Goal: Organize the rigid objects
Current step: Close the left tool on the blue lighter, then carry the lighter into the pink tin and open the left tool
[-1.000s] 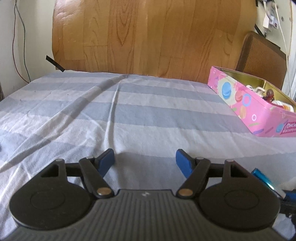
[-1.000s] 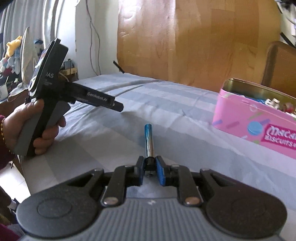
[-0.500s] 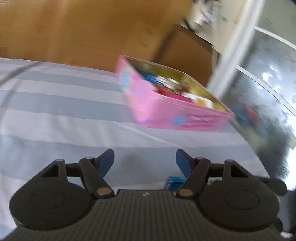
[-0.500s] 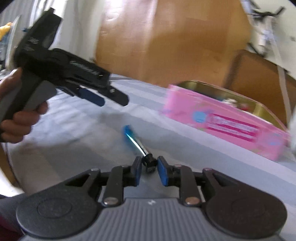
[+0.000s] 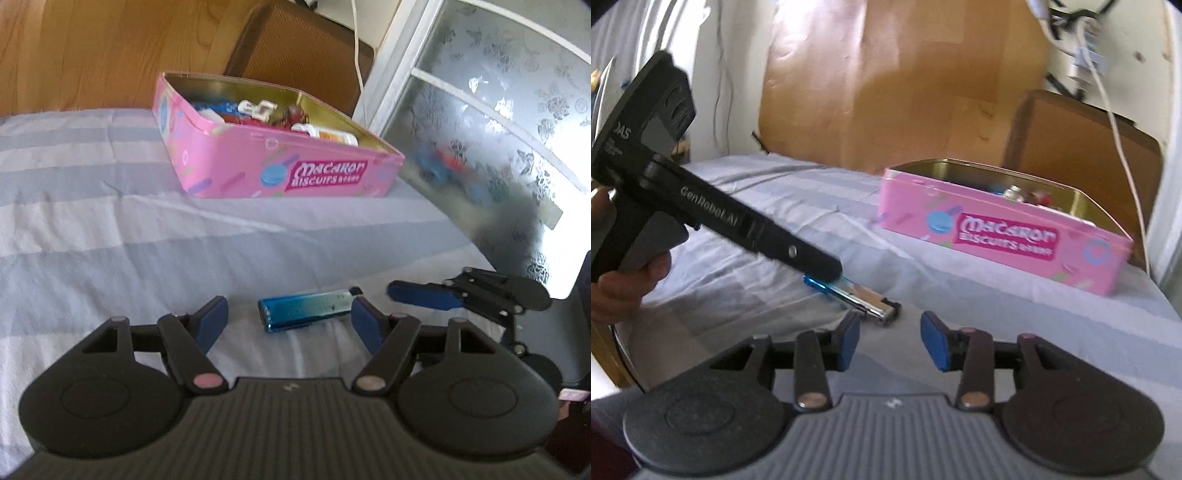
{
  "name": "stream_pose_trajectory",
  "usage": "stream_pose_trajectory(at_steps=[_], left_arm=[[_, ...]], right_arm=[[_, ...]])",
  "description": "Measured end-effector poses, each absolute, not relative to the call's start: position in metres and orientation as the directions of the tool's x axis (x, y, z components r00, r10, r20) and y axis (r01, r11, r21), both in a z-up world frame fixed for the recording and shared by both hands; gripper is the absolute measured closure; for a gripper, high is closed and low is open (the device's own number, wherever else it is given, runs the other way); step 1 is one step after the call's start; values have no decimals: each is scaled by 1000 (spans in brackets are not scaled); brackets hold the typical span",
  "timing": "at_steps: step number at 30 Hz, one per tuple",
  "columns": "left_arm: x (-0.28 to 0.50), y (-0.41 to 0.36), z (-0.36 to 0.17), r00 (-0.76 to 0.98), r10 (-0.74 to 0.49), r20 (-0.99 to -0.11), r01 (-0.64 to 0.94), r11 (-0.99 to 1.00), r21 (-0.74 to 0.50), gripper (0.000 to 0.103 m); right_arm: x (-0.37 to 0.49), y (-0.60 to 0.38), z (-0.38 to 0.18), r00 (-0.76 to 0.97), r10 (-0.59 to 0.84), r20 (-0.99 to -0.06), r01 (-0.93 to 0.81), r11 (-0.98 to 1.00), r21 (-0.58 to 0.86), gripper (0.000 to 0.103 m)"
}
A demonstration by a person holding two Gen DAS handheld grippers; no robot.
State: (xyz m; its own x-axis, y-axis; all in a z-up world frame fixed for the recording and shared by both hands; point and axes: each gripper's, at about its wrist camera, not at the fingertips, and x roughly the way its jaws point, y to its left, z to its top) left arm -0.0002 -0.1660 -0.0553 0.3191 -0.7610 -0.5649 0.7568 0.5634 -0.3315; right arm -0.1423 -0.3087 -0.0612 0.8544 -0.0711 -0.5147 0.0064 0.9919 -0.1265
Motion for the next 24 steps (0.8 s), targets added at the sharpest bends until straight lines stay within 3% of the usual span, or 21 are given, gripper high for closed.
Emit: stream_pose_trajectory(at_steps=[5,6,11,20,24], left_arm=[[5,-168,-59,238,-808,-539,733,513,-446,30],[3,-170,-60,236,-811,-534,729,512,-454,30],[1,-178,-51,256,-805,-535,729,525,-440,30],[39,-239,29,317,-839,-443,810,482,-334,30],[75,-282,45,339,-828,-447,817,495,-297,30]], right_arm=[[-122,-308,-67,838,-56,-543,-46,984,-173,59],[-119,-309,-67,835,-32,-550,-67,985,-159,65],[-121,-313,-67,845,-43,-534,-37,990,-139,67],[-99,-356,-10,931,-175,-321,123,977,-173,71],[-52,-398,7,932,-226,-284,185,969,-165,75]])
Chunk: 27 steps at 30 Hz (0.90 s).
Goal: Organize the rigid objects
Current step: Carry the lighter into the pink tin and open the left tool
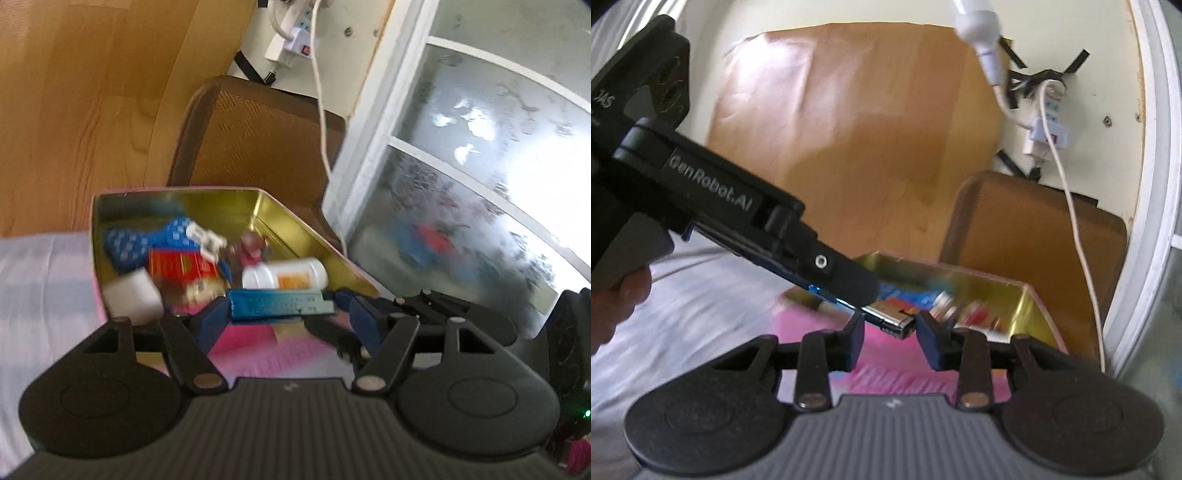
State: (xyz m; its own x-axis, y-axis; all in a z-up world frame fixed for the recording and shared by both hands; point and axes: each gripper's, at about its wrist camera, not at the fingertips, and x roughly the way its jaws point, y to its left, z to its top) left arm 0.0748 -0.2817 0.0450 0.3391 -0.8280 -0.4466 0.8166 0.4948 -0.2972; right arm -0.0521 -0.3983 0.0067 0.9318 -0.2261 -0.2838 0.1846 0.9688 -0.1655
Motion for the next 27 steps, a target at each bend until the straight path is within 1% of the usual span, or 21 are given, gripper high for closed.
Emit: stream_pose_trajectory(at_steps=[3,5,7,9,11,15,19,21,23,27], left_arm=[[109,-312,41,367,-804,-468,800,530,-281,30],[131,-332,37,422,-768,-483,778,580,-242,27],[157,-349,26,496,-678,-543,701,681,-210,28],[170,-346,19,500,-649,-573,653,718,-243,29],[168,-333,18,512,-656,-555,640,722,-263,28],[144,-306,18,580,-610,-539,619,761,-195,28],[111,-278,25,635,-569,-523,603,788,-126,27],[92,-260,33,658,-561,-502,598,795,-104,22],[70,-248,37,683,-545,-486,586,806,-81,12],[26,-217,48,732,-515,-446,555,830,-48,4]], right_arm=[[-4,-436,5,920,-230,-316,204,972,-113,75],[30,-454,-2,905,-235,-354,213,972,-99,75],[64,-468,-13,871,-281,-404,253,960,-123,75],[76,-482,-20,846,-317,-428,301,948,-105,75],[61,-493,-21,870,-277,-408,301,954,-6,75],[27,-498,-25,880,-260,-397,323,941,102,73],[-13,-481,-17,900,-248,-358,332,923,193,73],[-33,-466,-10,911,-243,-333,332,912,242,73],[-51,-451,-4,920,-238,-313,327,905,272,70],[-94,-419,8,928,-236,-287,324,893,313,58]])
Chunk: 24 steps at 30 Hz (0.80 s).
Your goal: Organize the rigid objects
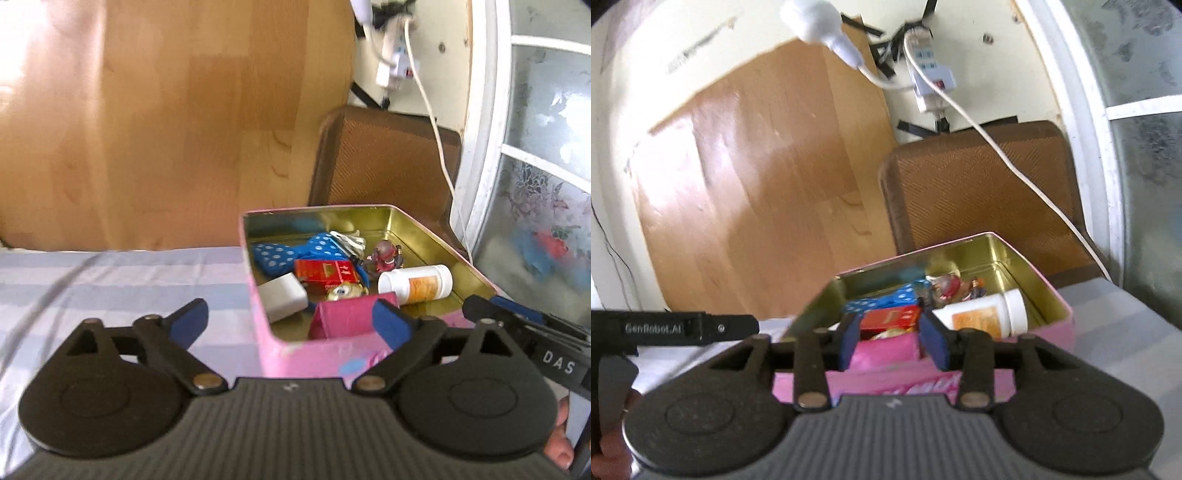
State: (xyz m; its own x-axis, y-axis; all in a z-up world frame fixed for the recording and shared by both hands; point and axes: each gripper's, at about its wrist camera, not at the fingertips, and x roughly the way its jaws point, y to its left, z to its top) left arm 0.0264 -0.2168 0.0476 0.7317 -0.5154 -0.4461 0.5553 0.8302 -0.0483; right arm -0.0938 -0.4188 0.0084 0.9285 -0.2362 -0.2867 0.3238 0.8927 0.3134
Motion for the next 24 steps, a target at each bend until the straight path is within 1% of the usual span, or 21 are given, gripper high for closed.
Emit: stream_pose_trajectory(at_steps=[1,2,4,5,6,7,8,9,12,16,24], left_arm=[[17,-210,50,739,-510,-440,548,835,-49,1],[7,-202,52,743,-509,-435,544,838,-51,0],[-8,-191,53,750,-499,-435,532,845,-51,0],[-15,-187,53,748,-499,-438,533,845,-53,0],[-23,-182,53,748,-497,-439,532,845,-50,0],[-29,-178,53,753,-488,-442,528,849,-38,0],[-35,-175,53,759,-479,-442,523,852,-23,0],[-42,-171,53,768,-466,-440,517,856,-5,0],[-58,-163,53,794,-431,-429,495,868,43,0],[-79,-153,56,830,-395,-393,466,879,101,0],[-108,-138,58,855,-373,-359,439,891,118,0]], right_arm=[[-104,-411,11,930,-233,-283,322,888,328,55],[-113,-404,12,932,-228,-283,320,882,345,53],[-129,-392,13,932,-214,-292,318,869,378,42],[-135,-386,12,930,-206,-303,319,863,391,39],[-139,-381,12,928,-198,-316,320,859,401,27],[-144,-375,11,924,-191,-330,323,852,411,8],[-151,-370,11,923,-188,-335,325,847,420,2],[-156,-365,12,924,-186,-335,325,843,428,0],[-172,-353,17,923,-172,-344,324,830,453,0],[-187,-339,26,925,-174,-338,323,829,456,0],[-215,-306,44,935,-186,-302,303,861,409,0]])
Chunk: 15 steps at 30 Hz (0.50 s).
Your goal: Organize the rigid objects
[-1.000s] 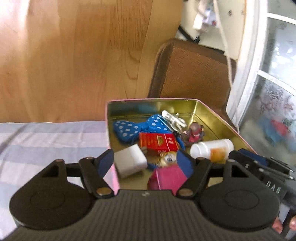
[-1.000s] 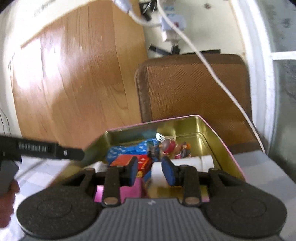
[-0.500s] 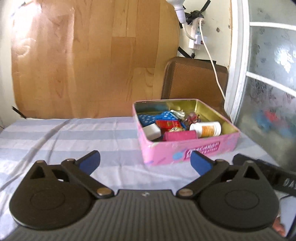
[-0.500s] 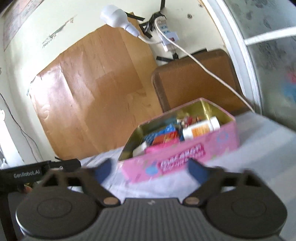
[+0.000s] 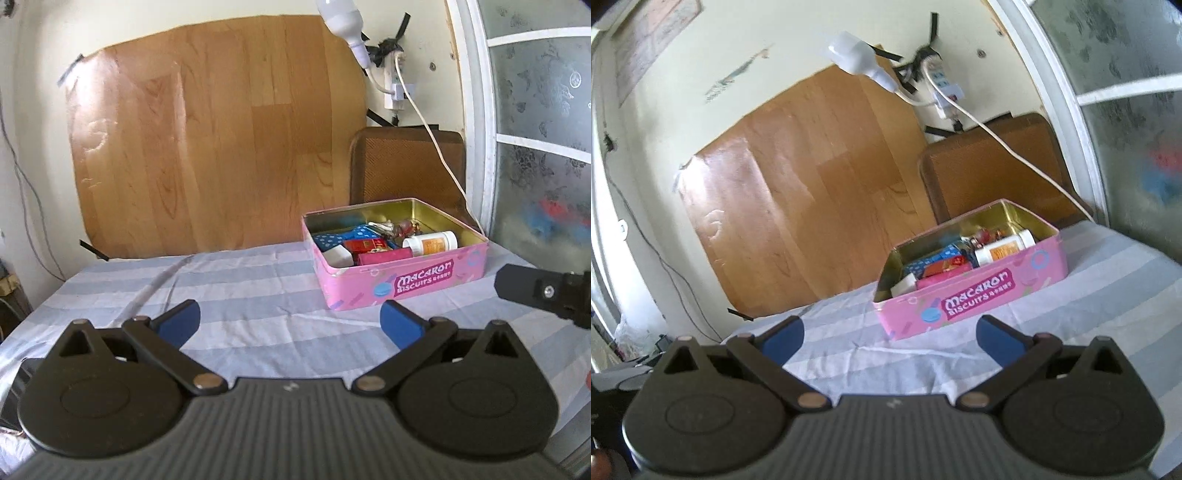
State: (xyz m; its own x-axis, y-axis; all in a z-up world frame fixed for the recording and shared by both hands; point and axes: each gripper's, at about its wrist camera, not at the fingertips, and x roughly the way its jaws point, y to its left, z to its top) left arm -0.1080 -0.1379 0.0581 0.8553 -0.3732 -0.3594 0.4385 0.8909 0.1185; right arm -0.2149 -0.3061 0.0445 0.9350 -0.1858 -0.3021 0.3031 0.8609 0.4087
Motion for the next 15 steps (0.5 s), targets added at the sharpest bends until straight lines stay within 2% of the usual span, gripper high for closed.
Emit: stream_pose_trajectory(at_steps=[9,15], left_arm=[[-139,-116,68,886,-387,-255,417,906,76,0],[-143,-122,69,890,-375,-257,409,908,92,0]], right_arm=[[-240,-280,58,946,-187,-264,279,885,374,0],[-245,-275,63,951,-192,-244,273,893,359,0]])
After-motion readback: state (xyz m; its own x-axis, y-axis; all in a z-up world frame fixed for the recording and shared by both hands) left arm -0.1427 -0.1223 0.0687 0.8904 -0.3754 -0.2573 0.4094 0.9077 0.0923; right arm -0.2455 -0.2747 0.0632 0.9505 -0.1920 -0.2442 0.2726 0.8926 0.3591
